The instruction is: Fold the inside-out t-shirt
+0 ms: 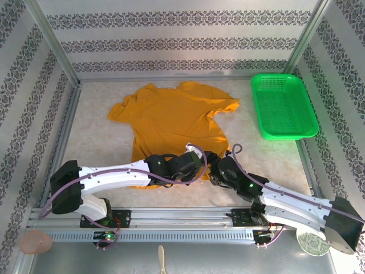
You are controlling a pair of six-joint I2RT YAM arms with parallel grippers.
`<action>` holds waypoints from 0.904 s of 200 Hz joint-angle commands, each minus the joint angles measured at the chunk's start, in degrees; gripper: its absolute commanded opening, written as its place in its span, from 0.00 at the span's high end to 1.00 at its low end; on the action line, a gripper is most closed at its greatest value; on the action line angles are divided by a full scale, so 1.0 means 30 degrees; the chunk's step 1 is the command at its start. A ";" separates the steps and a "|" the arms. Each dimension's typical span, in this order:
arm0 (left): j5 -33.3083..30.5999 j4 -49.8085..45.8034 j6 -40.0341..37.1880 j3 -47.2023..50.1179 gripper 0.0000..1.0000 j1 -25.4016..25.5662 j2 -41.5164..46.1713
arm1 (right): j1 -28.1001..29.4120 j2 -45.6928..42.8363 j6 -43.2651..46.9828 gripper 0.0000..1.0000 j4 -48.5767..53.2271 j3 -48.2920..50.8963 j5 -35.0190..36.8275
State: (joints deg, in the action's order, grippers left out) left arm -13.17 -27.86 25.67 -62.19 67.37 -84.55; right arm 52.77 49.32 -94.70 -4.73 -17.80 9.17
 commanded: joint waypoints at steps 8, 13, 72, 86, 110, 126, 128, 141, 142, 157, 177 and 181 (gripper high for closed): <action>-0.0391 -0.0524 -0.0705 -0.0709 1.00 -0.0138 0.0587 | 0.0104 0.1883 -0.1269 0.16 -0.2937 -0.0507 0.0131; -0.0366 -0.0524 -0.0775 -0.0757 1.00 -0.0134 0.0541 | 0.0126 0.2215 -0.1293 0.15 -0.3225 -0.0511 -0.0031; -0.0144 -0.0298 -0.0867 -0.0398 1.00 -0.0134 0.0724 | -0.0369 0.4122 -0.1350 0.52 -0.4980 -0.1535 0.0015; -0.0136 -0.0152 -0.1048 -0.0032 1.00 -0.0142 0.1031 | -0.0804 0.4243 -0.1190 0.86 -0.5430 -0.1551 -0.0365; -0.0464 0.0392 -0.1662 0.0972 0.88 -0.0134 0.1907 | -0.1499 0.4001 -0.0803 1.00 -0.5732 -0.1595 -0.1187; -0.0795 0.1156 -0.2238 0.1968 0.56 -0.0151 0.2655 | -0.1797 0.3646 -0.0604 1.00 -0.5611 -0.1581 -0.1424; -0.0847 0.1218 -0.2290 0.2117 0.52 -0.0138 0.2737 | -0.1843 0.3611 -0.0603 1.00 -0.5588 -0.1591 -0.1440; -0.0872 0.1926 -0.2761 0.2898 0.36 -0.0156 0.3173 | -0.1999 0.3384 -0.0519 1.00 -0.5487 -0.1592 -0.1609; -0.0878 0.1958 -0.2788 0.2967 0.36 -0.0145 0.3198 | -0.2017 0.3374 -0.0517 1.00 -0.5485 -0.1594 -0.1629; -0.0598 0.2878 -0.3177 0.3779 0.28 -0.0111 0.3413 | -0.2144 0.3262 -0.0457 1.00 -0.5414 -0.1596 -0.1778; -0.0532 0.4270 -0.3584 0.4502 0.22 0.0389 0.3020 | -0.2196 0.3162 -0.0349 1.00 -0.5372 -0.1603 -0.1863; -0.0789 0.4535 -0.3658 0.4559 0.21 0.0604 0.2857 | -0.2206 0.3165 -0.0344 1.00 -0.5377 -0.1623 -0.1894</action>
State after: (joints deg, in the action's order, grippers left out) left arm -14.02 -21.28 18.15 -50.65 67.51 -74.85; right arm 46.61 59.64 -97.19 -19.99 -21.39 4.60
